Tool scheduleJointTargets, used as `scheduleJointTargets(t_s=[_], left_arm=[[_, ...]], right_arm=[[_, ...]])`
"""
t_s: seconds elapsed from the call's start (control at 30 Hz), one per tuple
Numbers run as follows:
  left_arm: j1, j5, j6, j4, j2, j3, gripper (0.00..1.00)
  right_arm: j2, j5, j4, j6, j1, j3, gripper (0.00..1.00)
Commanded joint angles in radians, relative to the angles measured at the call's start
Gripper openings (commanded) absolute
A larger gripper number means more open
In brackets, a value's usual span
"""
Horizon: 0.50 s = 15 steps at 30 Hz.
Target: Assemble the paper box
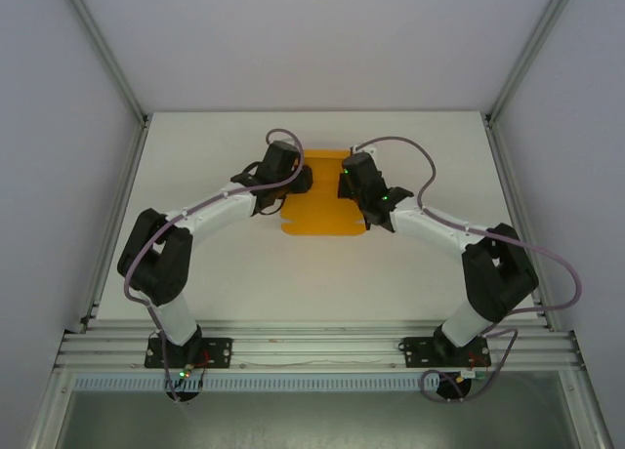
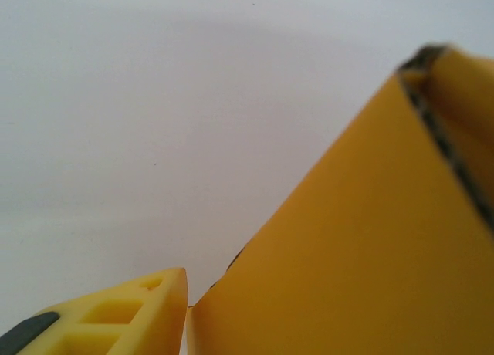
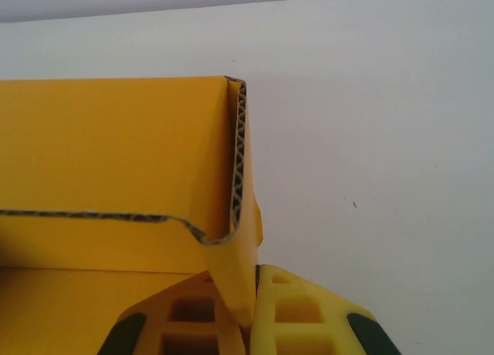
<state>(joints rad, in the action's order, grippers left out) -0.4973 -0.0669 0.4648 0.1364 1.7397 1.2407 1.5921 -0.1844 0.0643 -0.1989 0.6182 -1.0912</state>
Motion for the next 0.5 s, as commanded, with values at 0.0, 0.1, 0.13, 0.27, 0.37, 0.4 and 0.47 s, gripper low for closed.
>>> scheduleJointTargets(t_s=[0.0,0.1,0.13,0.27,0.37,0.4,0.47], left_arm=[[0.003,0.068,-0.021,0.005,-0.054,0.021,0.48],[0.002,0.068,-0.027,0.02,-0.071,0.023,0.48],[0.002,0.064,-0.029,0.021,-0.076,0.021,0.48],[0.002,0.031,-0.032,0.024,-0.1,0.012,0.49],[0.002,0.004,-0.057,0.012,-0.114,0.0,0.52],[0.003,0.015,-0.059,0.01,-0.111,-0.002,0.52],[0.003,0.037,-0.064,0.022,-0.095,0.009,0.52]], right_arm=[[-0.002,-0.054,0.048,-0.005,0.001,-0.039,0.0],[0.018,-0.076,0.066,-0.008,0.001,-0.054,0.0],[0.022,-0.074,0.066,-0.013,0.001,-0.056,0.0],[0.034,-0.09,0.078,-0.016,0.001,-0.071,0.0],[0.03,-0.086,0.073,-0.014,0.0,-0.07,0.0],[0.025,-0.075,0.064,-0.015,-0.001,-0.066,0.0],[0.016,-0.058,0.05,-0.013,0.001,-0.06,0.0]])
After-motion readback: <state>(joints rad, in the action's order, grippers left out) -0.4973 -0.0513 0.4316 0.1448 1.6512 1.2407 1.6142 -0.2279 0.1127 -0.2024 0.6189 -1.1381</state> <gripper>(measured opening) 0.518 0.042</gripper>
